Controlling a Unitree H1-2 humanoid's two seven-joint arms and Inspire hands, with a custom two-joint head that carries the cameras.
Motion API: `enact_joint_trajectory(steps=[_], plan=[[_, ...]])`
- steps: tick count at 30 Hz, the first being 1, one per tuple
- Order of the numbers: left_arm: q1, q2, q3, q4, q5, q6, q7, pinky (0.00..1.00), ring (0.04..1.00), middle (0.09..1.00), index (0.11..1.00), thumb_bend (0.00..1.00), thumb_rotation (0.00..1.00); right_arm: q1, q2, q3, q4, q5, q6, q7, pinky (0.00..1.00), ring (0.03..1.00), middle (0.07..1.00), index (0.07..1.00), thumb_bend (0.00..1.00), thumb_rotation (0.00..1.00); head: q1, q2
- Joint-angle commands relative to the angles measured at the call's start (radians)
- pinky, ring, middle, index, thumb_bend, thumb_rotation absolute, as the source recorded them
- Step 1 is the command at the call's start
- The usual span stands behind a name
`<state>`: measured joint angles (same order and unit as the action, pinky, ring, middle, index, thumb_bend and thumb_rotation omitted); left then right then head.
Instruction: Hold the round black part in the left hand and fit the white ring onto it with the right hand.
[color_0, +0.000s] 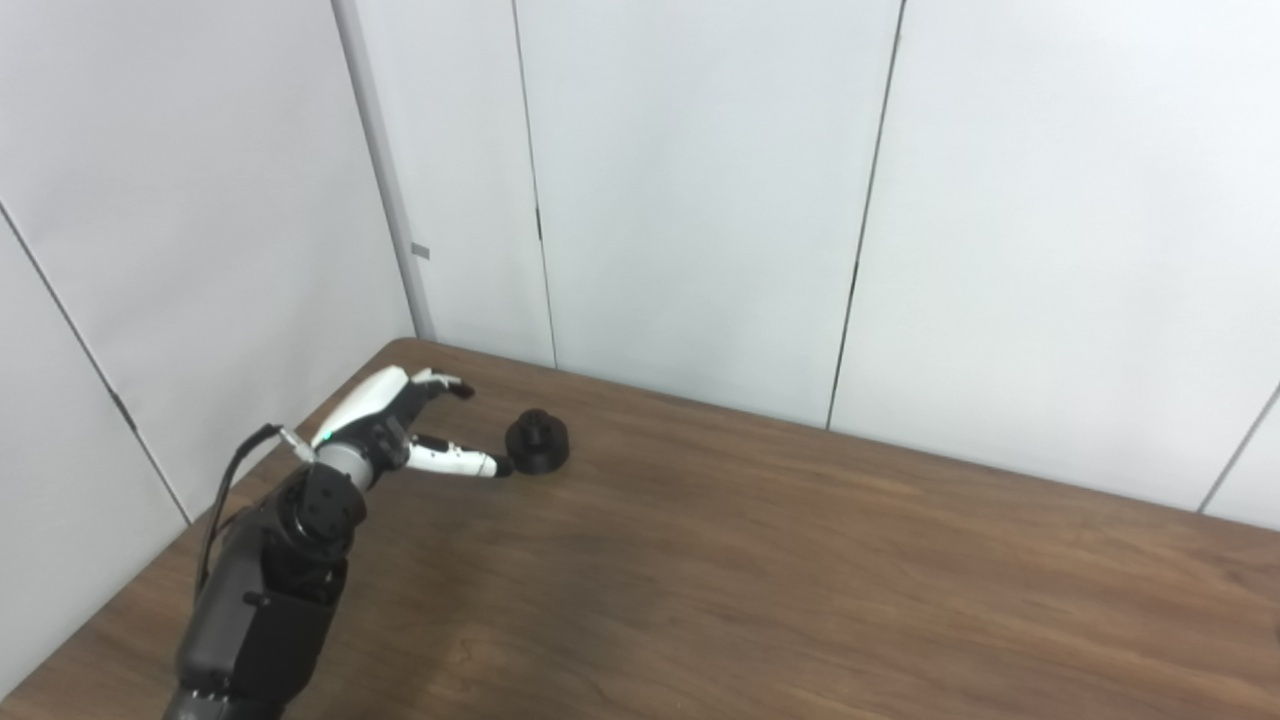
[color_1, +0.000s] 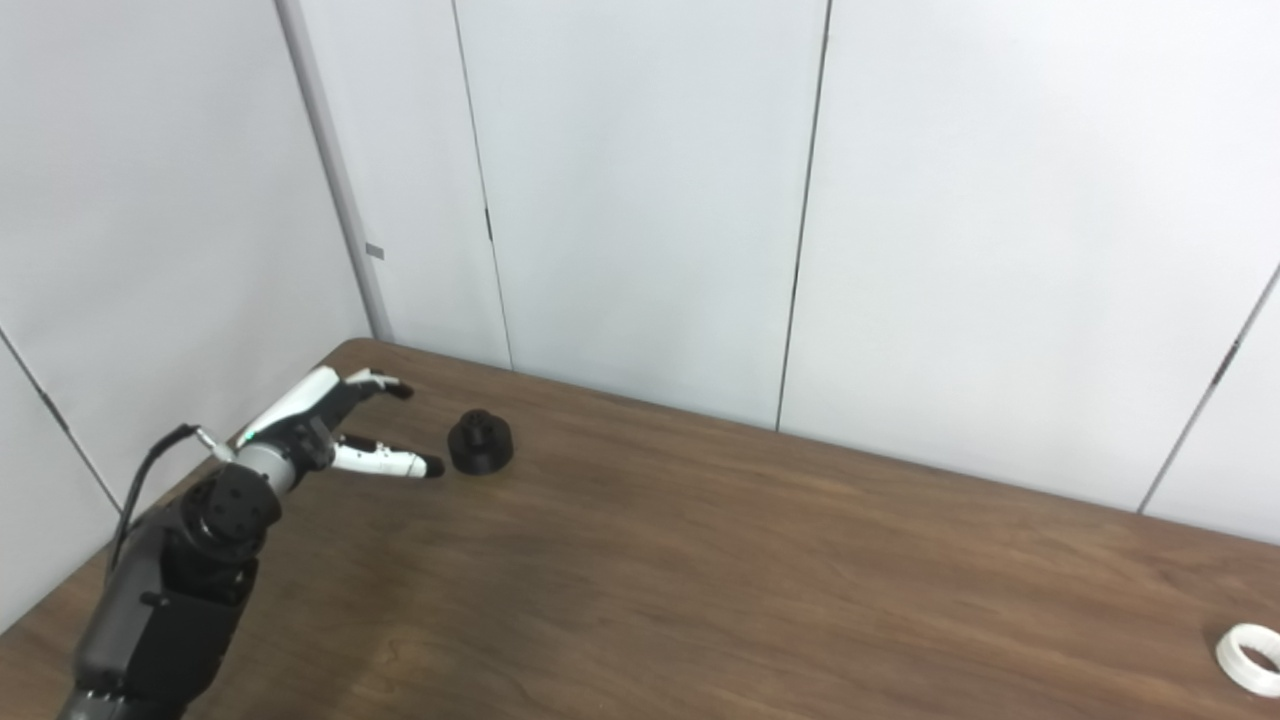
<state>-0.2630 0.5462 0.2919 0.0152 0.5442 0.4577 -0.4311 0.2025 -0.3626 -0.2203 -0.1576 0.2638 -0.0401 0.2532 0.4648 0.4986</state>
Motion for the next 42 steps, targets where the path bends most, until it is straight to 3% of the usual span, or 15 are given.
enact_joint_trajectory(steps=[1,9,15,24,33,42], plan=[[-0.043,0.025,0.014,0.034,-0.040,-0.042,0.082,1.00,1.000,1.000,0.903,1.00,0.42,0.004,-0.027,-0.017,-0.002,0.008,-0.021,0.007,1.00,1.000,1.000,0.935,0.60,0.81,-0.001,0.001],[-0.039,-0.008,-0.047,0.180,-0.092,-0.126,0.278,1.00,1.000,1.000,0.822,1.00,0.43,0.010,-0.033,-0.034,0.017,0.023,-0.037,0.030,1.00,1.000,1.000,0.933,0.61,0.80,0.004,-0.004],[-0.053,-0.001,-0.123,0.267,-0.091,-0.163,0.356,1.00,1.000,1.000,0.793,1.00,0.43,0.014,-0.036,-0.038,0.015,0.016,-0.025,0.025,1.00,1.000,1.000,0.939,0.63,0.80,0.006,-0.008],[-0.073,-0.009,-0.189,0.309,-0.098,-0.176,0.396,1.00,1.000,1.000,0.797,1.00,0.39,0.024,-0.034,-0.039,0.002,0.015,-0.028,0.026,1.00,1.000,1.000,0.937,0.65,0.81,-0.022,-0.003],[-0.097,-0.024,-0.241,0.337,-0.105,-0.165,0.408,1.00,1.000,1.000,0.800,1.00,0.39,0.049,-0.027,-0.045,-0.029,0.030,-0.029,0.026,1.00,1.000,1.000,0.927,0.60,0.79,-0.045,0.003],[-0.129,-0.046,-0.277,0.406,-0.110,-0.211,0.450,1.00,1.000,1.000,0.795,1.00,0.33,0.061,-0.021,-0.045,-0.034,0.027,-0.038,0.024,1.00,1.000,1.000,0.916,0.59,0.80,-0.065,0.001]])
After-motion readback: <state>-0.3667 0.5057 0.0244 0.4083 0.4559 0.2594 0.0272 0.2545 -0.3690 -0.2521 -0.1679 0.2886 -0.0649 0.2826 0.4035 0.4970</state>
